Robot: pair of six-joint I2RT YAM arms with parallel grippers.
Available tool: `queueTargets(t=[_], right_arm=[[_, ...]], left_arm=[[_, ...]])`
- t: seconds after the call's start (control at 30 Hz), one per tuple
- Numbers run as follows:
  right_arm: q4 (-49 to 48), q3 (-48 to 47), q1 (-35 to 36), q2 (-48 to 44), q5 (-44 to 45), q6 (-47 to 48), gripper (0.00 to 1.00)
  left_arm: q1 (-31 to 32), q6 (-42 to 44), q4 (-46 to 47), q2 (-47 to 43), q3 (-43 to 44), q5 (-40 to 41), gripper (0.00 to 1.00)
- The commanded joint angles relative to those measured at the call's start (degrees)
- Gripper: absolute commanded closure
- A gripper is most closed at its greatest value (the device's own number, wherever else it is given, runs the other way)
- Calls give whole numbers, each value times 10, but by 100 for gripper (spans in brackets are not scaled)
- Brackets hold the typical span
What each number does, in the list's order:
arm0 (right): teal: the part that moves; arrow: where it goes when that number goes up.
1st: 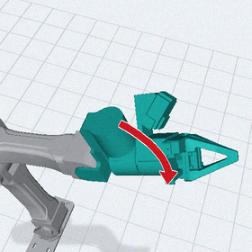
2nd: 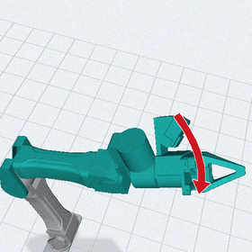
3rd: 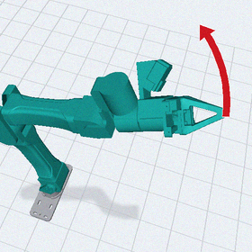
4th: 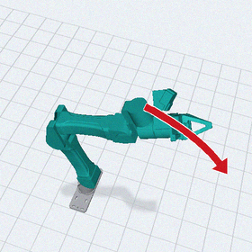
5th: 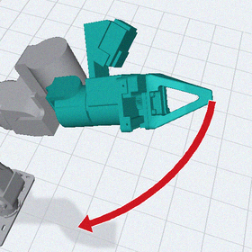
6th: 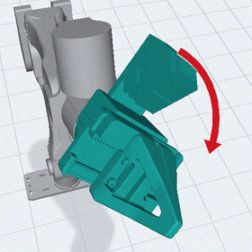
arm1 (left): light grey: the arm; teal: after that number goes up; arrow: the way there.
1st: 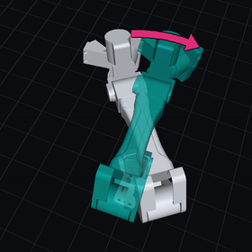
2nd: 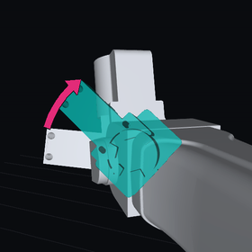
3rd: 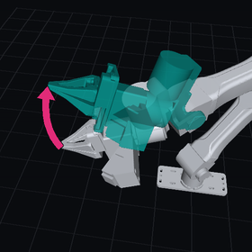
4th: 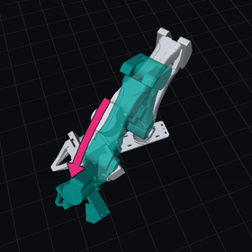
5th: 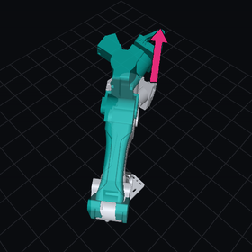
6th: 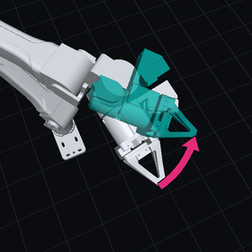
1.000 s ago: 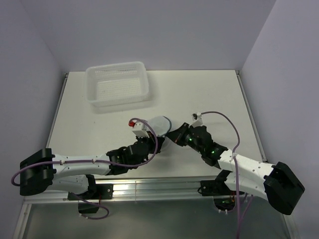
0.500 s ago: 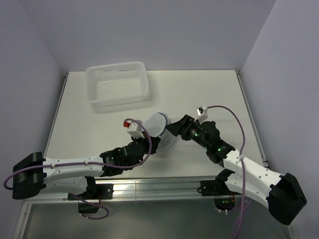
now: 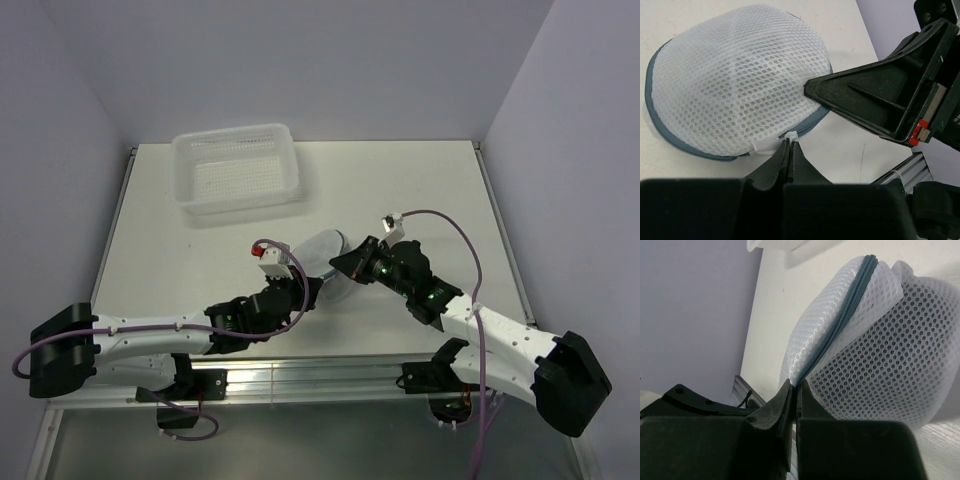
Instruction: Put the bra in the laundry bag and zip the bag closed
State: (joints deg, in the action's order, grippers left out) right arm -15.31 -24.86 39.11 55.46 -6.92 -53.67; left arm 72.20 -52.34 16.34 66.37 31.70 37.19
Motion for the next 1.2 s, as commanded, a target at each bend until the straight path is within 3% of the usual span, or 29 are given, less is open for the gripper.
queueTargets(t=[0.0,0.23,0.5,0.57,0.6,0.63,0.67,0.7,0.8,0.9,0.93,0.97,1.07,1.17], right_arm=[[-24,-22,-25,4,13,13,100],[-49,-17,-82,24,-6,16,100],[-78,5,-83,30,-26,3,100],[-78,6,-73,37,-26,9,100],[-86,11,-71,40,-24,8,100],[-89,14,-71,43,-25,8,99],[-89,17,-72,45,-24,8,93],[-84,16,-72,43,-21,12,89],[-53,13,-72,31,-7,27,67],[0,7,-73,6,20,44,28],[14,5,-74,-13,28,58,1],[33,1,-75,-25,37,65,0],[128,-32,-77,-74,67,102,0],[208,-59,-78,-147,108,137,0]], left_arm=[[1,5,-14,-26,-1,11,100],[1,-35,-109,-87,-47,36,100],[2,-45,-113,-91,-58,17,99],[2,-26,-102,-95,-48,17,81],[2,-17,-97,-101,-41,18,62],[1,-8,-99,-106,-22,22,54],[2,13,-108,-116,-10,31,42],[2,23,-114,-122,2,35,38],[2,57,-137,-148,46,49,24],[2,72,-201,-172,89,67,20],[2,74,-213,-180,95,73,20],[2,76,-225,-198,99,78,18],[2,80,-277,-234,114,99,2],[2,87,-322,-271,128,104,1]])
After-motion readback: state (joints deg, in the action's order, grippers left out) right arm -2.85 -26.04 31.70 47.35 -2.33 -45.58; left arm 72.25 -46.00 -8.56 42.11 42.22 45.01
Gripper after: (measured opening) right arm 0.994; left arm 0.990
